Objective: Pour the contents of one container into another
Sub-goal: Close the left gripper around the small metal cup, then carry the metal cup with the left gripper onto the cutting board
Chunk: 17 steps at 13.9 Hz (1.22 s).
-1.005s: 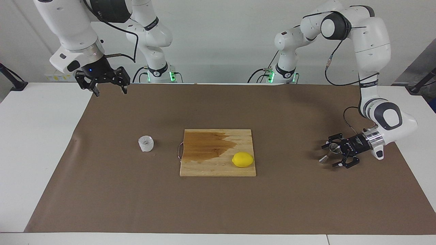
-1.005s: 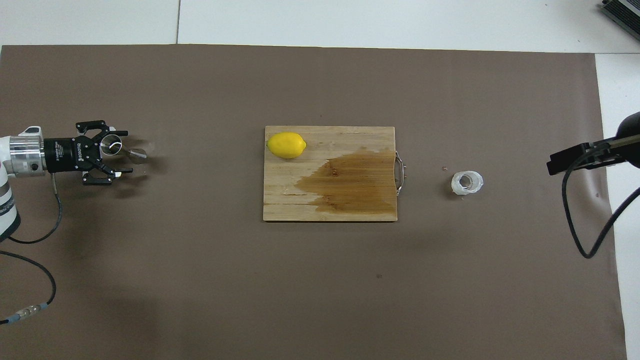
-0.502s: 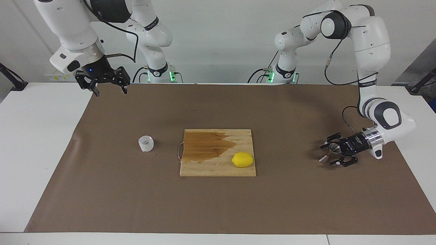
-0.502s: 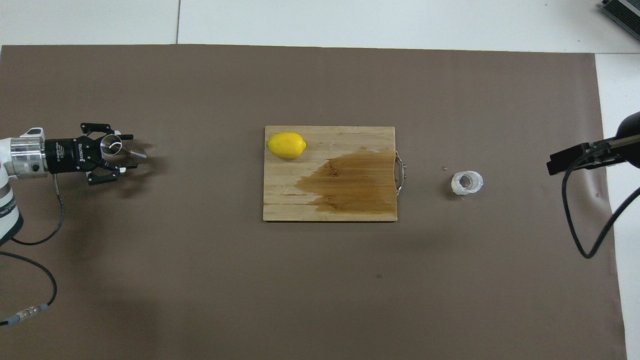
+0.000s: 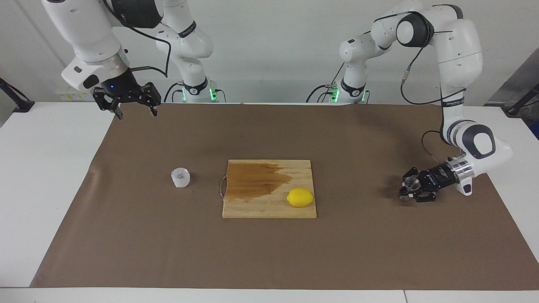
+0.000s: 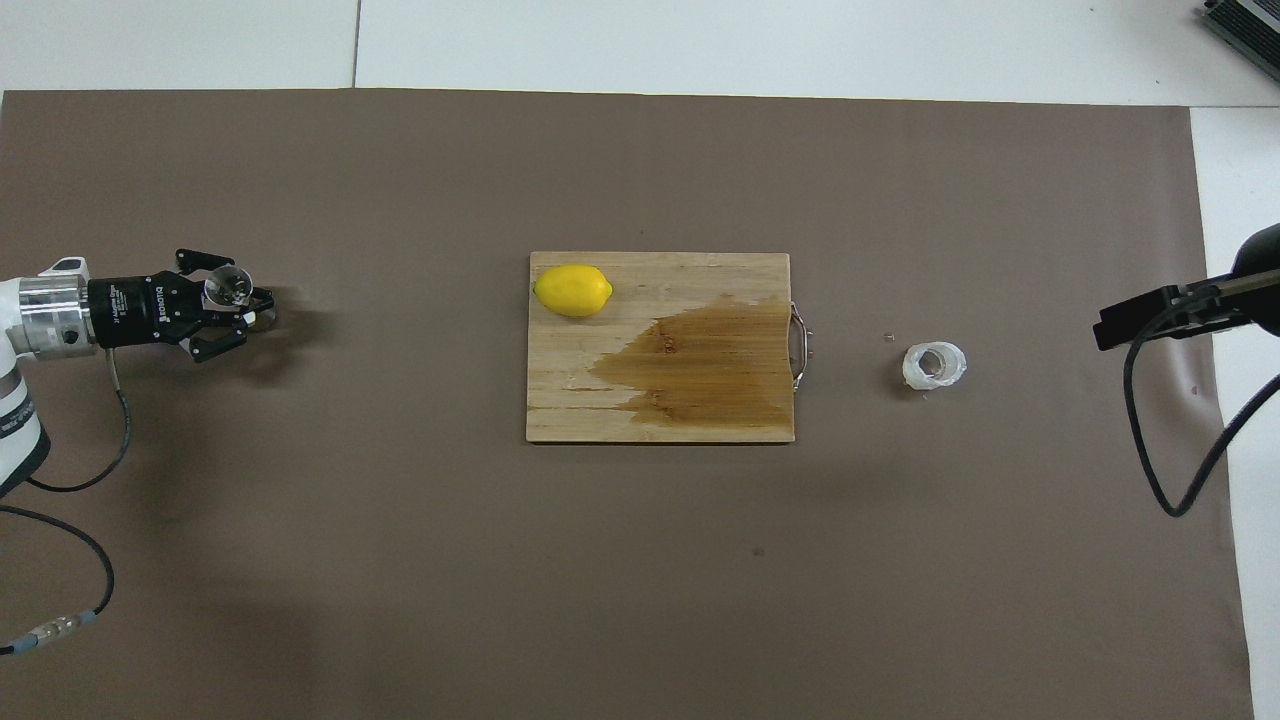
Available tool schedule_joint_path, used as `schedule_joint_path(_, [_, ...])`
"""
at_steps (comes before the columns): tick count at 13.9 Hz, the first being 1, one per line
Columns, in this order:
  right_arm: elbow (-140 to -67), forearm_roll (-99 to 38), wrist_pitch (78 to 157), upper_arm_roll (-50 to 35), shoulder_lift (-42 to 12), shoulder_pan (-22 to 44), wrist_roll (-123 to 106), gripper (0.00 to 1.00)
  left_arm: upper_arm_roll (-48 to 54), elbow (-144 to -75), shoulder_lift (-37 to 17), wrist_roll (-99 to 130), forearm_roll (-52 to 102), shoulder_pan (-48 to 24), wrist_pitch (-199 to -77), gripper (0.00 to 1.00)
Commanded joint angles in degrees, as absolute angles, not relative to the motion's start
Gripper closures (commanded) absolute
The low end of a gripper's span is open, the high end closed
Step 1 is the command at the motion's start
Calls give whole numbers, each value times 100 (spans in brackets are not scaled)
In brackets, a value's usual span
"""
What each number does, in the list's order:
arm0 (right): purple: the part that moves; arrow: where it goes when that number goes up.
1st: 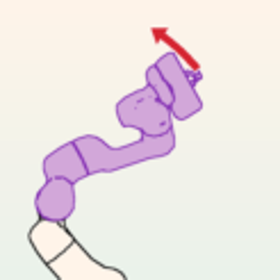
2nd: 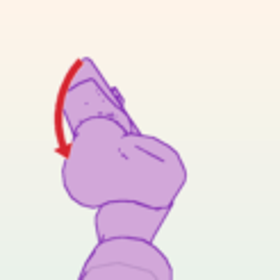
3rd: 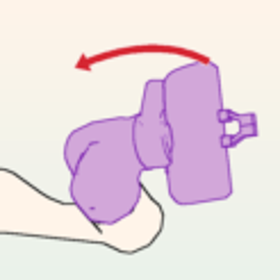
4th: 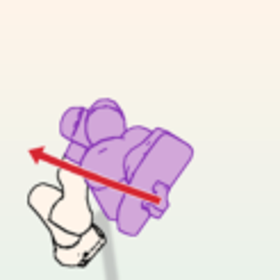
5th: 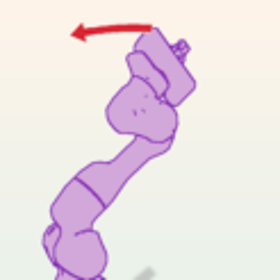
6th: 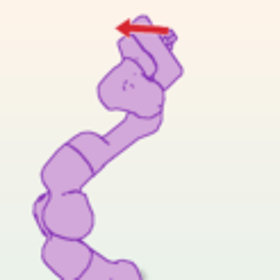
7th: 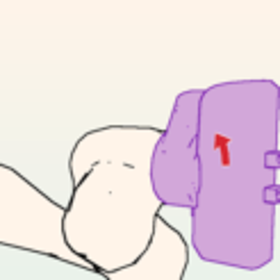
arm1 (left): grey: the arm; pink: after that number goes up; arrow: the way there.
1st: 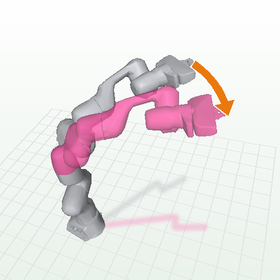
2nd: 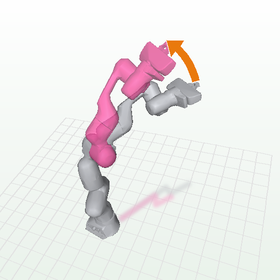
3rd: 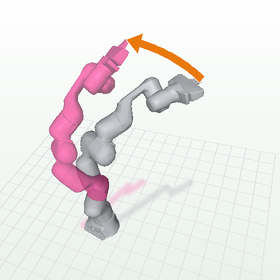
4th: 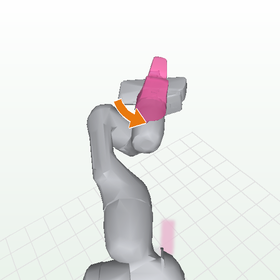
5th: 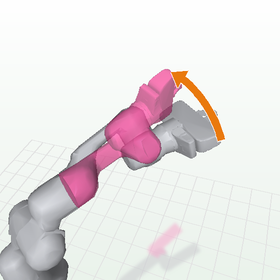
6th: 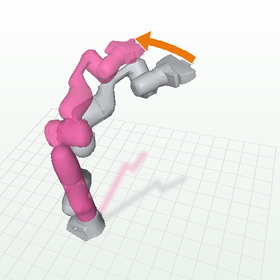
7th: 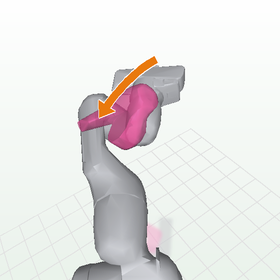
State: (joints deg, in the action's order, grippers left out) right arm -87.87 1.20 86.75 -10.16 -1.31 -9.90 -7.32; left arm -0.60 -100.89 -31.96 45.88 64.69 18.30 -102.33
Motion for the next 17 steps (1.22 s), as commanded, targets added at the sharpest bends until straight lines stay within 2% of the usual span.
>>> schedule_joint_path(1, [-8886,114,8719,-1055,-35,-1063,-800,0,-71,-10231,-2988,4807,6609,1793,-10151,100])
schedule_joint_path(7, [-8886,114,8719,-1055,-35,-1055,-800,0,9,-10266,-2708,5474,6838,1653,-9950,100])
schedule_joint_path(11, [-8886,114,8719,-1055,-35,-1055,-800,0,9,-10379,-2312,5546,6978,1109,-9914,100])
schedule_joint_path(17, [-8886,114,8719,-1055,-35,-1055,-800,0,9,-10389,-2153,6256,7470,458,-10002,100])
